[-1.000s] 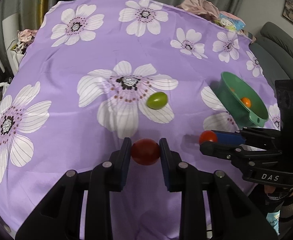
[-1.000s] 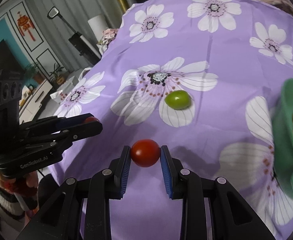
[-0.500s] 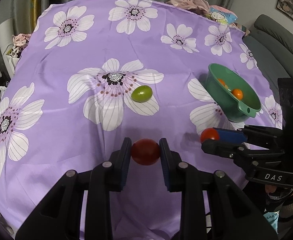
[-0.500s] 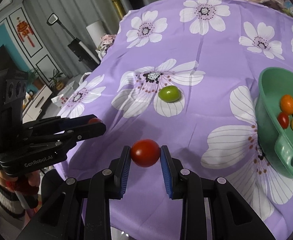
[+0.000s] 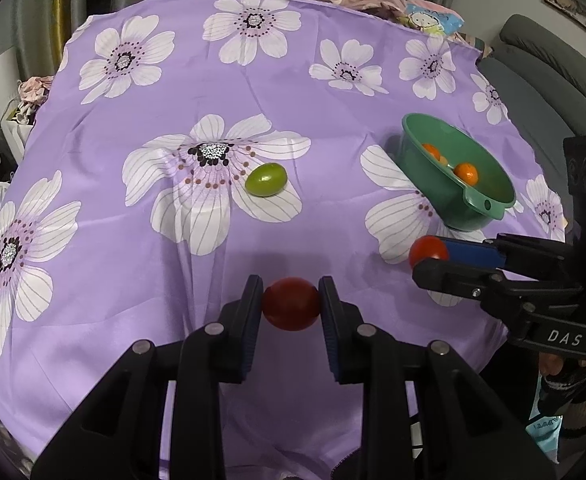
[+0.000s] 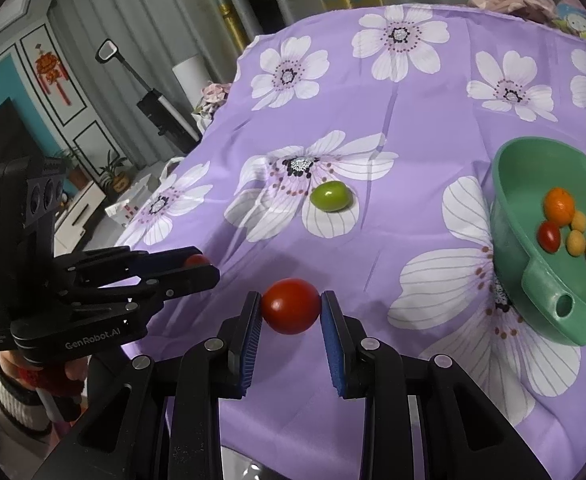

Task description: Organize fruits

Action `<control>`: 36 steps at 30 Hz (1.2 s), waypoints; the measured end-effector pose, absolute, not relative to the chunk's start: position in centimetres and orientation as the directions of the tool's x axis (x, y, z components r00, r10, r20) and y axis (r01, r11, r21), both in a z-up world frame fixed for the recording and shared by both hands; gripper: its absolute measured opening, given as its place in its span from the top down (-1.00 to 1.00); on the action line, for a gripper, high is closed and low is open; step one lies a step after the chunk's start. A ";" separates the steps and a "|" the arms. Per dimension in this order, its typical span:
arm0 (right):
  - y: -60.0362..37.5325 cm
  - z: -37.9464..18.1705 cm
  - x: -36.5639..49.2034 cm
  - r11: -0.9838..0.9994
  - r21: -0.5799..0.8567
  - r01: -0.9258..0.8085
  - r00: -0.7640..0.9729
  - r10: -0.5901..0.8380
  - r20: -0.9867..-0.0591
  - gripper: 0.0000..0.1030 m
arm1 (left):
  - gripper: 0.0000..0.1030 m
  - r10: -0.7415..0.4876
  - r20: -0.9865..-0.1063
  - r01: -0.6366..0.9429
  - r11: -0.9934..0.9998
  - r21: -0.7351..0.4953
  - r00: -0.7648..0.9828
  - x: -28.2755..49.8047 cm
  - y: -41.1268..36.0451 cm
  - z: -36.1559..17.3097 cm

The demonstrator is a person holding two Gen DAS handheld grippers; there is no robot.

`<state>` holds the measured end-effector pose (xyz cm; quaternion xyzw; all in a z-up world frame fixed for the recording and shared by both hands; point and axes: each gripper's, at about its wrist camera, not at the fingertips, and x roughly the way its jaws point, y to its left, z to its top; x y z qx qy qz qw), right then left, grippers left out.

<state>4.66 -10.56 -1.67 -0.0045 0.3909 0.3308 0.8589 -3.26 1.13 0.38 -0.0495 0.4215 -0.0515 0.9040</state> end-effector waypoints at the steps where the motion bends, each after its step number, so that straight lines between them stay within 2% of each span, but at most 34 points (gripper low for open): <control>1: -10.8 -1.6 4.7 0.781 0.252 -0.571 0.478 0.566 -0.672 0.40 | 0.46 -0.135 -0.758 0.054 0.990 -0.131 0.638 -3.2 1.0 0.4; 36: -15.6 -0.8 6.0 0.789 0.320 -0.525 0.532 0.597 -0.600 0.40 | 0.46 -0.133 -0.796 0.162 0.986 -0.045 0.590 0.0 -4.5 0.3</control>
